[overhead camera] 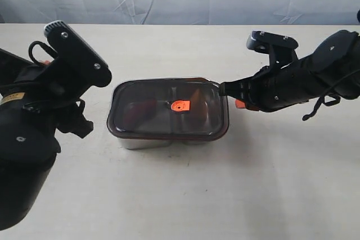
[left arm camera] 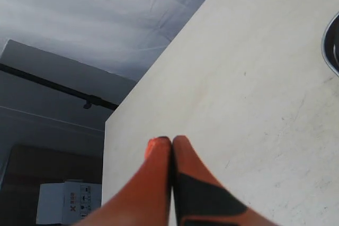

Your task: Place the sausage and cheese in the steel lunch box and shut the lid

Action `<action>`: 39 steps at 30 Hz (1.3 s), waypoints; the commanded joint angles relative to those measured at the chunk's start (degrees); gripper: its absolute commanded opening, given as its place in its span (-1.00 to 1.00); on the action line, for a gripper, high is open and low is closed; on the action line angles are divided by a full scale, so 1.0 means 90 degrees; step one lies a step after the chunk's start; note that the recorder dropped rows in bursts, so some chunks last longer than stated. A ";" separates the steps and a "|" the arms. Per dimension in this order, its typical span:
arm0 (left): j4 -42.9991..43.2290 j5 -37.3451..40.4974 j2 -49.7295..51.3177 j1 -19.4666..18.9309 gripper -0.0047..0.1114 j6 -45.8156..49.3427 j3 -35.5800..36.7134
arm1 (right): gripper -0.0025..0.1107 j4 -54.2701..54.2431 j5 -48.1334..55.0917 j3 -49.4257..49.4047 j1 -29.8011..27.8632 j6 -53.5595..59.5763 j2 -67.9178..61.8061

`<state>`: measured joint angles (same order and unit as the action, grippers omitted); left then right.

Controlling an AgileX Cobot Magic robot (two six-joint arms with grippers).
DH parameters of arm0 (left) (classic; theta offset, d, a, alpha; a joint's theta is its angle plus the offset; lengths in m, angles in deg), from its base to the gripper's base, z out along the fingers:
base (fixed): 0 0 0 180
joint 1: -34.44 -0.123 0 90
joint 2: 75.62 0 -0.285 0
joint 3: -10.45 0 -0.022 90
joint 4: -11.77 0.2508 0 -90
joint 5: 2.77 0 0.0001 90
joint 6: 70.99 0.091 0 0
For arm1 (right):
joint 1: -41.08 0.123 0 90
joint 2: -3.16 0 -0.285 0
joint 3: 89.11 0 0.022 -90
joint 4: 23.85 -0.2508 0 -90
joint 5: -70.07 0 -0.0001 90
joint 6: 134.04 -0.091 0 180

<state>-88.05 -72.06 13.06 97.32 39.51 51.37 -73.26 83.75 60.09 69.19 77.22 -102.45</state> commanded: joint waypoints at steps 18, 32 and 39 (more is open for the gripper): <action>-0.0015 0.0040 -0.0034 0.0068 -0.91 -0.0429 0.0462 | -0.96 0.1678 0.1905 0.0025 -0.0007 -0.1337 0.0270; -0.0015 0.0420 -0.0034 0.0068 -0.91 -0.0429 0.0473 | -0.96 0.1671 0.2619 0.0025 0.0006 -0.1337 0.0806; -0.0015 0.0420 -0.0034 0.0068 -0.91 -0.0429 0.0473 | -0.96 0.1608 0.2619 0.0025 0.0006 -0.1337 0.0806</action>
<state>-88.25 -68.04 13.06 97.32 36.03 55.34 -58.54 107.28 60.09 69.19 65.13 -95.59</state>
